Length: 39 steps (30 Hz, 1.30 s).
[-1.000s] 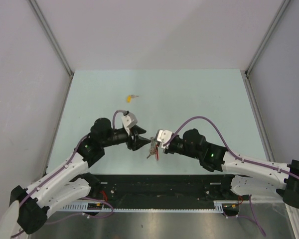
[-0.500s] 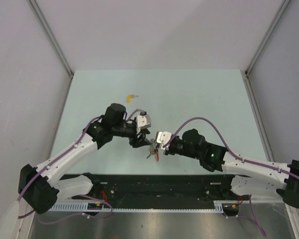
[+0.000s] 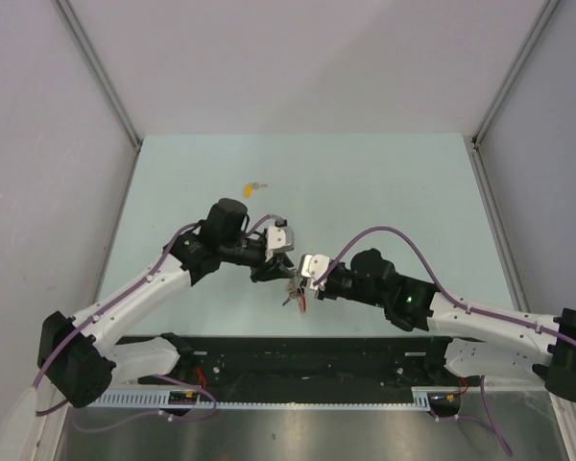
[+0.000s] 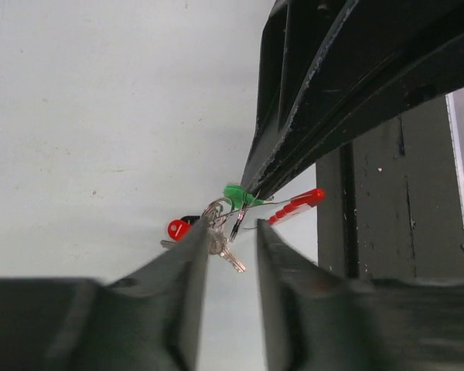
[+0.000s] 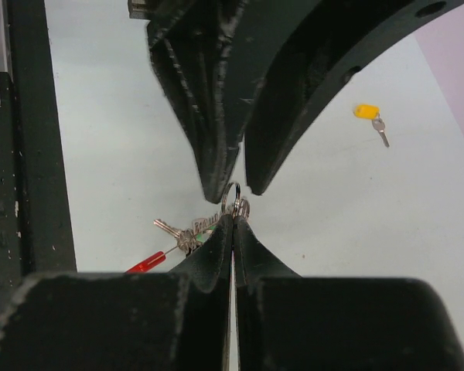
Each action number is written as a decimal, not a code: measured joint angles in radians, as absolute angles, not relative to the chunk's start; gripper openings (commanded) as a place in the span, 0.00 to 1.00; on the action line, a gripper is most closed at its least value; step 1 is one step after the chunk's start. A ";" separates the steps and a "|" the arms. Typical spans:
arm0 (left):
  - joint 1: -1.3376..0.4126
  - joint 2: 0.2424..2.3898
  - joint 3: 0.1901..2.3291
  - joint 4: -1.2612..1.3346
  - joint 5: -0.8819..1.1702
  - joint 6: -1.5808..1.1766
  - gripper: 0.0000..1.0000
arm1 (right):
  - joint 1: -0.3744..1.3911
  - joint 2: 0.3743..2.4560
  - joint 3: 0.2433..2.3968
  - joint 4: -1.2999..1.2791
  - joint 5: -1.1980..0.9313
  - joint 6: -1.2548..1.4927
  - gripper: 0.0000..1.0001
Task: Put the keys on the keyring
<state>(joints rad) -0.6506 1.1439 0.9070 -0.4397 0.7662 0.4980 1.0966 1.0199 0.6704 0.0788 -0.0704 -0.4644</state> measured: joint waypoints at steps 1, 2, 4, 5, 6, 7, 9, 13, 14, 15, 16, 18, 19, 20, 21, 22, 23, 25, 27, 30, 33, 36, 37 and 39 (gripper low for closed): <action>-0.651 1.145 0.907 -0.439 0.767 0.496 0.22 | 1.097 1.020 0.671 0.078 -0.070 -0.464 0.00; -0.652 1.146 0.907 -0.439 0.767 0.499 0.13 | 1.097 1.020 0.672 0.078 -0.070 -0.464 0.00; -0.653 1.146 0.907 -0.437 0.771 0.499 0.03 | 1.097 1.020 0.675 0.077 -0.070 -0.465 0.00; -0.653 1.146 0.907 -0.436 0.773 0.498 0.00 | 1.097 1.020 0.676 0.076 -0.069 -0.464 0.00; -0.653 1.145 0.907 -0.436 0.775 0.497 0.00 | 1.097 1.020 0.677 0.075 -0.069 -0.464 0.00; -0.653 1.145 0.907 -0.435 0.779 0.495 0.00 | 1.097 1.020 0.677 0.073 -0.065 -0.464 0.00; -0.654 1.142 0.907 -0.427 0.781 0.484 0.00 | 1.098 1.019 0.678 0.072 -0.060 -0.465 0.00; -0.655 1.092 0.869 -0.369 0.778 0.410 0.00 | 1.106 1.013 0.681 0.063 -0.046 -0.463 0.00; -0.655 1.075 0.855 -0.353 0.778 0.386 0.00 | 1.109 1.009 0.681 0.060 -0.042 -0.460 0.00; -0.655 1.056 0.841 -0.331 0.777 0.362 0.01 | 1.112 1.005 0.681 0.055 -0.038 -0.459 0.00; -0.655 1.033 0.822 -0.305 0.775 0.331 0.00 | 1.116 1.002 0.681 0.051 -0.033 -0.456 0.00; -0.654 0.995 0.786 -0.256 0.768 0.276 0.00 | 1.122 1.000 0.682 0.051 -0.029 -0.451 0.00; -0.653 0.980 0.771 -0.238 0.765 0.253 0.00 | 1.125 0.999 0.683 0.051 -0.027 -0.447 0.00; -0.651 0.963 0.752 -0.212 0.762 0.224 0.00 | 1.128 0.998 0.683 0.051 -0.025 -0.445 0.00; -0.651 0.948 0.734 -0.187 0.759 0.198 0.00 | 1.130 0.998 0.683 0.051 -0.024 -0.445 0.00; -0.649 0.930 0.712 -0.159 0.753 0.165 0.00 | 1.133 0.998 0.683 0.052 -0.024 -0.443 0.00; -0.649 0.921 0.701 -0.142 0.750 0.145 0.00 | 1.134 0.998 0.683 0.054 -0.024 -0.442 0.00; -0.648 0.907 0.677 -0.097 0.735 0.102 0.00 | 1.135 0.998 0.683 0.057 -0.019 -0.441 0.00; -0.645 0.901 0.661 -0.061 0.719 0.062 0.20 | 1.135 0.998 0.683 0.064 -0.005 -0.440 0.00; -0.640 0.898 0.647 -0.013 0.680 0.007 0.43 | 1.135 0.998 0.683 0.068 0.025 -0.437 0.00; -0.635 0.882 0.647 0.019 0.643 -0.027 0.59 | 1.135 0.999 0.683 0.066 0.060 -0.437 0.00; -0.633 0.847 0.647 0.032 0.590 -0.044 0.73 | 1.132 0.999 0.683 0.071 0.093 -0.434 0.00; -0.632 0.834 0.647 0.035 0.568 -0.047 0.77 | 1.129 0.999 0.683 0.074 0.102 -0.431 0.00; -0.632 0.807 0.647 0.032 0.519 -0.053 0.86 | 1.122 0.999 0.683 0.081 0.118 -0.424 0.00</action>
<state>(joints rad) -0.6315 0.8066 0.6472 0.0322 0.5194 -0.0528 1.1217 0.9985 0.6830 0.0811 0.1184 -0.4244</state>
